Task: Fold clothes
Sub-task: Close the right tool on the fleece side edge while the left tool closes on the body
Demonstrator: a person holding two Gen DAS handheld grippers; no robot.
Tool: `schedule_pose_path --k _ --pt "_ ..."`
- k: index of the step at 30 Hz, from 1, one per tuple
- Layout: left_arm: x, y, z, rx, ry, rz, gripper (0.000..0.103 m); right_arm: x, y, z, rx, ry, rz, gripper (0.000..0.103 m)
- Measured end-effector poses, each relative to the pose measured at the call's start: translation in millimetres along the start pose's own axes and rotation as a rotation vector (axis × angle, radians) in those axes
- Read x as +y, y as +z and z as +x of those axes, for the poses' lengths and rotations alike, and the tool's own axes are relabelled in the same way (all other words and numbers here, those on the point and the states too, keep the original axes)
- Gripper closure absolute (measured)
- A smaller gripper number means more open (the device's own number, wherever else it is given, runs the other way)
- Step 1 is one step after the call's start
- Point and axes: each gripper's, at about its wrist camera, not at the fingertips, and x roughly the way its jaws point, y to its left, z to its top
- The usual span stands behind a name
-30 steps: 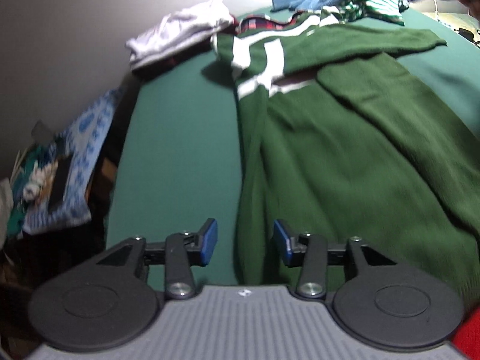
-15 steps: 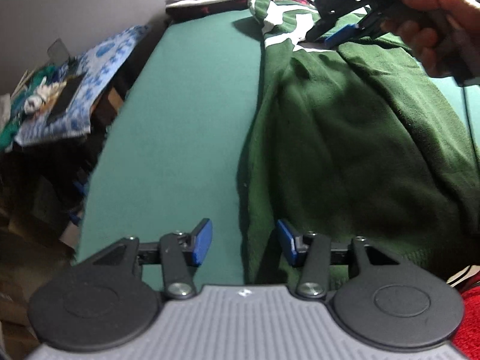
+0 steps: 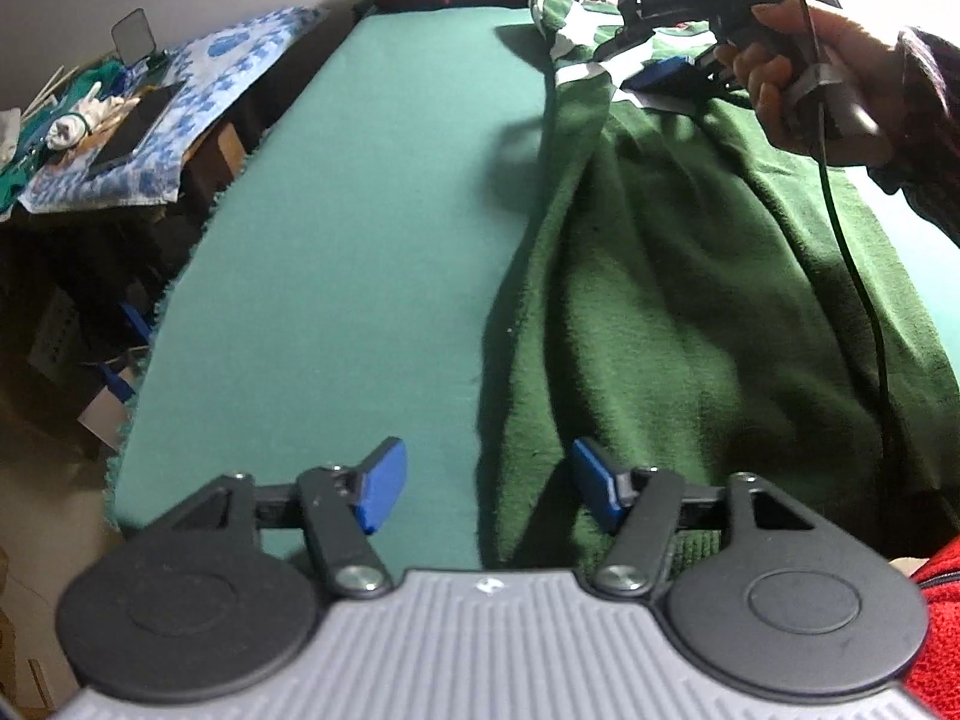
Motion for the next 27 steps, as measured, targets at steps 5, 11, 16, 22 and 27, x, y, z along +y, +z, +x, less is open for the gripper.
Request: schedule_pose_path --k 5,11,16,22,27 --pt "1.1 -0.8 -2.8 0.007 -0.038 -0.022 0.046 1.7 -1.1 2.3 0.006 0.020 -0.017 0.071" --pt "14.9 -1.3 -6.5 0.035 -0.137 -0.081 0.045 4.9 0.4 -11.2 -0.073 0.044 -0.064 0.091" --pt "15.8 -4.9 -8.7 0.045 -0.173 -0.065 0.046 6.9 6.9 -15.8 -0.074 0.065 -0.094 0.091" --pt "19.7 -6.8 -8.7 0.052 -0.230 -0.071 0.080 4.6 6.8 -20.7 -0.075 0.066 -0.091 0.091" --pt "17.3 -9.0 -11.8 0.054 -0.214 -0.083 0.099 6.0 6.2 -24.5 -0.083 0.065 -0.102 0.091"
